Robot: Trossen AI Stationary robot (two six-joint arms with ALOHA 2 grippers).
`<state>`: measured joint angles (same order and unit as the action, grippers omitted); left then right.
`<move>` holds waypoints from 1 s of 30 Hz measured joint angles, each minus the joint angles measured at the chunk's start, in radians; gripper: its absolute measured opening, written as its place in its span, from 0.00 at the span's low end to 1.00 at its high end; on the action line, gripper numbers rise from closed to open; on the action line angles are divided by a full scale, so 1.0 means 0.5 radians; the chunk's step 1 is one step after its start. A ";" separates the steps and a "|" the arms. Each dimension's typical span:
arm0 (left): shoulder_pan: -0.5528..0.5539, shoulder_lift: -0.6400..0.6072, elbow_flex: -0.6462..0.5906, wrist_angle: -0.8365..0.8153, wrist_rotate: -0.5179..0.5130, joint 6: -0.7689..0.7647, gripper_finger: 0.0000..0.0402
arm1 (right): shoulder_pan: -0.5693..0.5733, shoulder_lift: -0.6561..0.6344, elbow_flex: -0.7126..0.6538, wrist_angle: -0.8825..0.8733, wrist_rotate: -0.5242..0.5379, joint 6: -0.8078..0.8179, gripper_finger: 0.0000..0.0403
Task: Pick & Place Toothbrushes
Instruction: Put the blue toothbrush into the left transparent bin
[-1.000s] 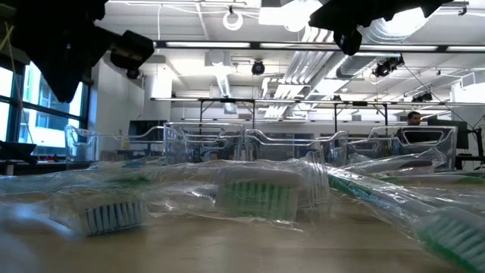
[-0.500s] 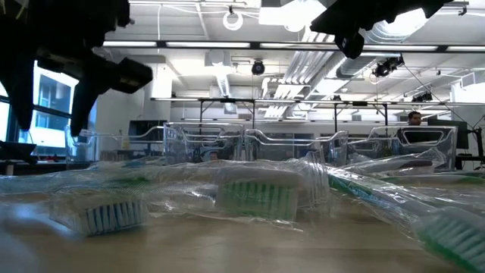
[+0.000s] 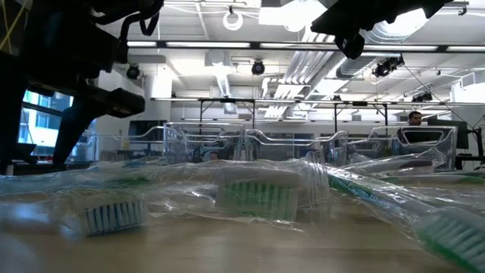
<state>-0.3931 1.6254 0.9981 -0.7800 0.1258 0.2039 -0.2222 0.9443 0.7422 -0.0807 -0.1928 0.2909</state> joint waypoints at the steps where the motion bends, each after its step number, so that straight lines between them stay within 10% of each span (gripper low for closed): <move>1: 0.000 0.011 0.000 0.017 0.000 0.000 0.41 | 0.000 0.000 0.000 -0.001 0.000 0.000 0.10; 30: -0.005 0.209 0.006 0.150 -0.101 -0.207 0.41 | 0.000 0.000 0.000 -0.041 -0.001 0.000 0.10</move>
<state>-0.3954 1.7298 1.0012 -0.7048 0.0753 0.1002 -0.2222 0.9443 0.7422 -0.1011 -0.1932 0.2909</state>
